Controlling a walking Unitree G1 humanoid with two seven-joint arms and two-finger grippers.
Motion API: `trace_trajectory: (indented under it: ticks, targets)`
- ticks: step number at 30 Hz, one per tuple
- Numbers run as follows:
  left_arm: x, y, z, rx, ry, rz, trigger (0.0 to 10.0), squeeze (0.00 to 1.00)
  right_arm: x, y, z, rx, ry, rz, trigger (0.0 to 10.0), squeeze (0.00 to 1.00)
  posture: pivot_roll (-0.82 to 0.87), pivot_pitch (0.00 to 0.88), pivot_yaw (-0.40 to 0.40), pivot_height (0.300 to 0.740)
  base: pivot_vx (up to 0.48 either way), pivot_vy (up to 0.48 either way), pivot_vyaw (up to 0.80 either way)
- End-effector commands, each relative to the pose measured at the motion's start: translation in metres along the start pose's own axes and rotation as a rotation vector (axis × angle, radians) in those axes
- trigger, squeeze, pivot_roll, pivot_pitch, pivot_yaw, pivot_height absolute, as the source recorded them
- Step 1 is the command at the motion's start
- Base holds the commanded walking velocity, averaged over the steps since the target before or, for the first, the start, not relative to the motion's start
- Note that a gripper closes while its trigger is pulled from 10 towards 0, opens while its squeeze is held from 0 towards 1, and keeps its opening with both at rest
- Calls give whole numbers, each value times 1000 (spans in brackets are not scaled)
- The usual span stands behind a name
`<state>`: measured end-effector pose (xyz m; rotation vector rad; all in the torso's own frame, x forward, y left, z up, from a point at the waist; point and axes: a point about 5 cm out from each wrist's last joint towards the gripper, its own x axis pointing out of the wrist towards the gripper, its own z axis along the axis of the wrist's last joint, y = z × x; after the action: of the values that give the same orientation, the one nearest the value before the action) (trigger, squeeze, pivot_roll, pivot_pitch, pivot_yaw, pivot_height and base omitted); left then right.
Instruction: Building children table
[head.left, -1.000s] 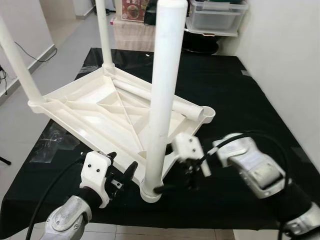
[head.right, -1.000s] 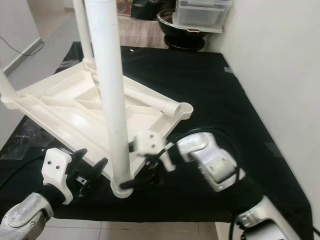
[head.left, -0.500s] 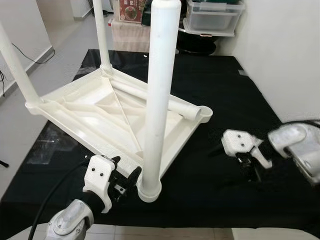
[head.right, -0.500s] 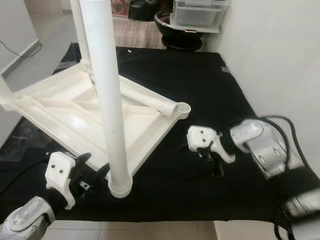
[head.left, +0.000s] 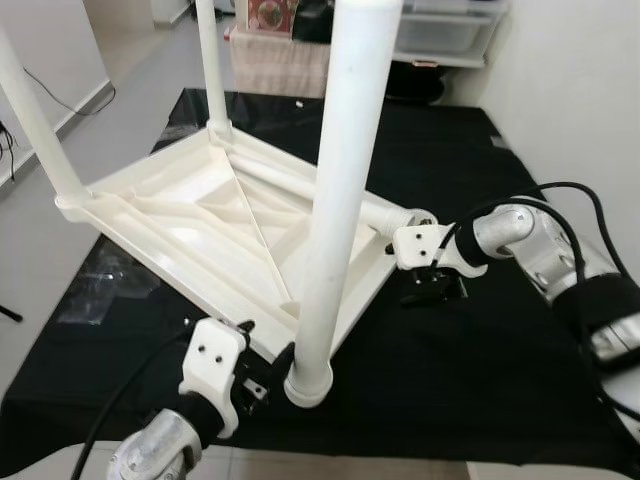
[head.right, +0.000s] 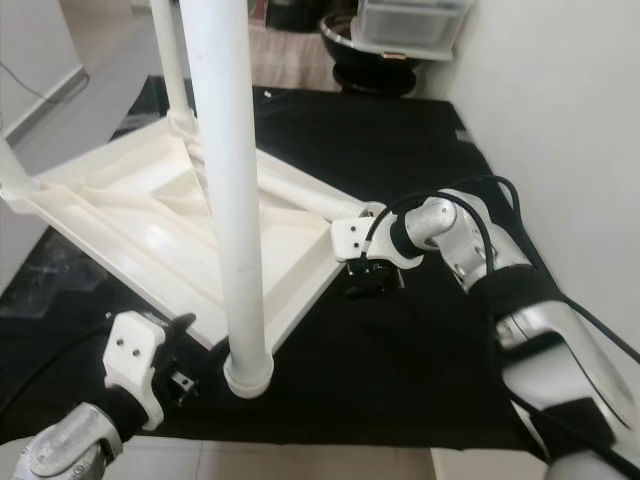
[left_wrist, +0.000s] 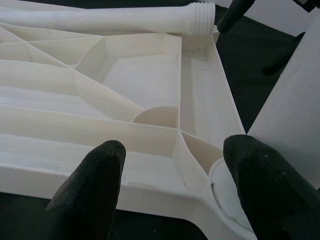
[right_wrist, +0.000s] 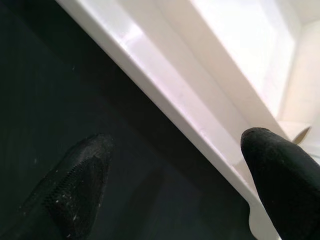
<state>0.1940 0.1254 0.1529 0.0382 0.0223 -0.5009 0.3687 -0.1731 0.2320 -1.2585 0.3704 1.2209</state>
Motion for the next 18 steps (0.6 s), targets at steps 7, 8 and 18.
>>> trace_trajectory:
  ticks: [7,8,18]
  targets:
    - [-3,-7,-1,-22,19,-12,10000,0,20,2,9,-113,13,98,10000,0,41,161,-130,740,0,0,0]
    - [-3,-8,-2,-25,21,-12,10000,0,29,8,12,-140,-9,126,10000,0,39,161,-130,740,0,0,0]
    - [-2,-8,-3,-26,24,-11,10000,0,52,21,20,-209,-39,162,10000,0,41,148,-125,740,0,0,0]
